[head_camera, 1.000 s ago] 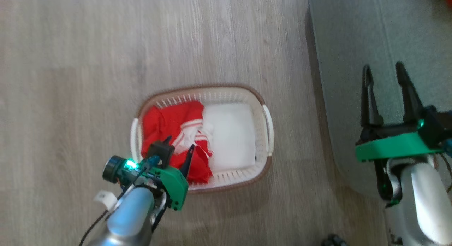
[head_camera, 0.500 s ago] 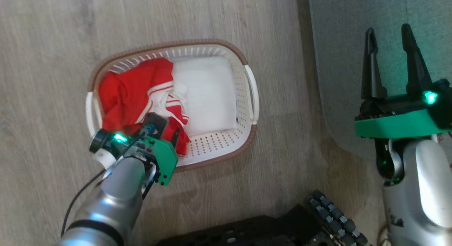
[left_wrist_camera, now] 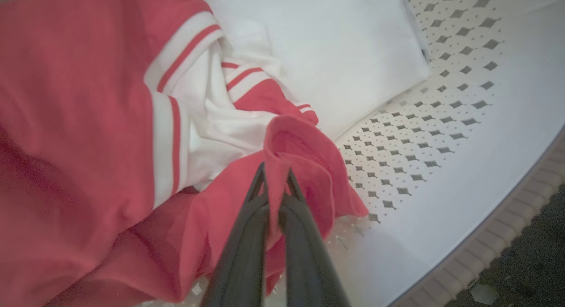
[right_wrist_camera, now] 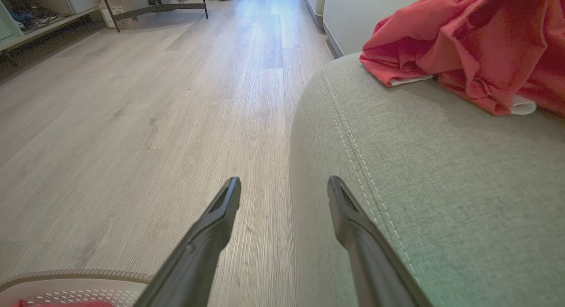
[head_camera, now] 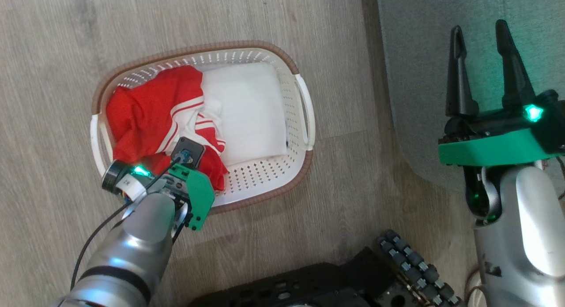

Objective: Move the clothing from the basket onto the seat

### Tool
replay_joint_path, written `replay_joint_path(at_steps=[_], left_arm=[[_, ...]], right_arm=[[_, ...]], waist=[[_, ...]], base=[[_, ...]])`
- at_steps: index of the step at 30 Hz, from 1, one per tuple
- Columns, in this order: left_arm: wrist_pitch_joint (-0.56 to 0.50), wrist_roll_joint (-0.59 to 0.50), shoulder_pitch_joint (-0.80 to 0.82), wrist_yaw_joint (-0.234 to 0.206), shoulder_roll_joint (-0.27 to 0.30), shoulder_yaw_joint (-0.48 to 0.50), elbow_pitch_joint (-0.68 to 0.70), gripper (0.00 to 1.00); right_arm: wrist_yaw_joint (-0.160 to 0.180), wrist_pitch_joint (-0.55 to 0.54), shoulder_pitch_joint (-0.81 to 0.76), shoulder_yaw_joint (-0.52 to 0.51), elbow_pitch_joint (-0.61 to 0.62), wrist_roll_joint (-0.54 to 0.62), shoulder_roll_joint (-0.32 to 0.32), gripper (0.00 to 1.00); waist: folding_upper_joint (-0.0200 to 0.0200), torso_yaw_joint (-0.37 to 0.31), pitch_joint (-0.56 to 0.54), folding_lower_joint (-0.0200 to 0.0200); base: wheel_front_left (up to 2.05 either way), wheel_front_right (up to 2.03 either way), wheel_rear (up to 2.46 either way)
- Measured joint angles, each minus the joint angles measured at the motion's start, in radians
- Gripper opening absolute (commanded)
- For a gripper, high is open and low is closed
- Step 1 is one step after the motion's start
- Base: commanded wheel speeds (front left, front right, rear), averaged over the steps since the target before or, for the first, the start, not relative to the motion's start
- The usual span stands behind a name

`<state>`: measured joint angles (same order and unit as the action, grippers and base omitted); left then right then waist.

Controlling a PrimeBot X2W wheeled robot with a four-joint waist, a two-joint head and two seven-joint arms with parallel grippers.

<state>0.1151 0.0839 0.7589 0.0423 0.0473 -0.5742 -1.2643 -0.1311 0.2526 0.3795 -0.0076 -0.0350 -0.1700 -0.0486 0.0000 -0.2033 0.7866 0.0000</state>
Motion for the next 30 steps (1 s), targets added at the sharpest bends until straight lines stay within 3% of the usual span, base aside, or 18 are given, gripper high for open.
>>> replay_joint_path(at_steps=[11,17,30], left_arm=[[0.082,0.047,-0.006,0.010,-0.001,-0.011,0.019,0.00],[0.116,0.126,-0.046,0.031,-0.002,-0.034,0.127,0.00],[0.133,0.256,-0.162,0.010,-0.003,-0.091,0.394,0.00]], right_arm=[[0.000,0.000,-0.002,-0.004,-0.039,0.000,0.000,1.00],[0.000,0.000,-0.028,-0.012,-0.075,0.012,0.000,1.00],[0.000,0.000,-0.175,-0.024,-0.164,0.039,0.000,1.00]], waist=[[0.0000,0.017,-0.097,0.0000],[0.0000,0.035,-0.205,0.0000],[0.0001,0.083,-0.512,-0.0001]], base=[[0.00,0.00,0.00],[0.00,0.00,0.00],[0.00,0.00,0.00]])
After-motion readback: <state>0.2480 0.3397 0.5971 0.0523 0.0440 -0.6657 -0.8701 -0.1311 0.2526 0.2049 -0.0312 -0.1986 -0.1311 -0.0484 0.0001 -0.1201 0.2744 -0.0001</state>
